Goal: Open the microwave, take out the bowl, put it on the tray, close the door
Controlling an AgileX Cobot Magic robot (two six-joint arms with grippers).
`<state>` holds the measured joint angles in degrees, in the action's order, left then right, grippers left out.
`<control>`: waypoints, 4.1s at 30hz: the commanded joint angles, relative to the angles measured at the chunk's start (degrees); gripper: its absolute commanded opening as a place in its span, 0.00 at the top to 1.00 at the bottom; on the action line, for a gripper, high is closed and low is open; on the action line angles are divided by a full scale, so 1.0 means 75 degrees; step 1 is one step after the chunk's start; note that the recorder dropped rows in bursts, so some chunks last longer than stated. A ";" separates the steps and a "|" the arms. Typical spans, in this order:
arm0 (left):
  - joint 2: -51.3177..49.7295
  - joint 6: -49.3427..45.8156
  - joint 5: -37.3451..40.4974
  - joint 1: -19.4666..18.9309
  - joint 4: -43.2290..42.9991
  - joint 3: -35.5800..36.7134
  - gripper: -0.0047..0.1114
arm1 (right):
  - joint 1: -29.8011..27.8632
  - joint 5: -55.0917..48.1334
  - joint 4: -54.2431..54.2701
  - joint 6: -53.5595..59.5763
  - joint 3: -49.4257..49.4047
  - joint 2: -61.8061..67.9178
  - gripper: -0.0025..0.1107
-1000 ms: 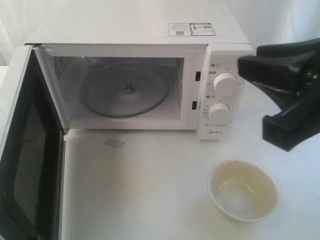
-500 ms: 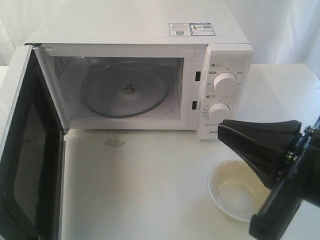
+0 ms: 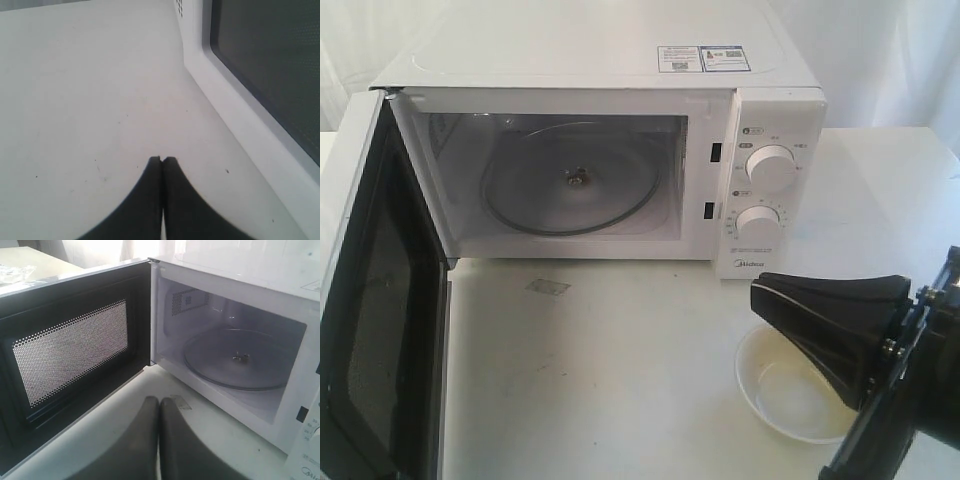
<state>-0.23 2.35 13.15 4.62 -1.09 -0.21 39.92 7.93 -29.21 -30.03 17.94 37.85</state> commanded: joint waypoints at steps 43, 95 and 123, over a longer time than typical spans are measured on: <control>-0.2918 0.1030 0.4563 0.0010 0.0498 -0.5807 0.96 | -0.0070 0.0109 -0.0012 -0.0006 -0.0083 -0.0048 0.98; -0.8118 -0.6848 0.2197 0.0010 0.7708 -0.5794 0.96 | -0.0070 0.0148 -0.0012 -0.0025 -0.0182 -0.0048 0.98; -1.0544 -1.0133 0.1974 0.0010 1.1069 -0.7203 0.96 | -0.0070 0.0189 -0.0012 -0.0025 -0.0182 -0.0048 0.98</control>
<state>-78.21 -73.07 26.82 4.62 80.42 -53.13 39.92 8.71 -29.21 -30.03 16.77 37.85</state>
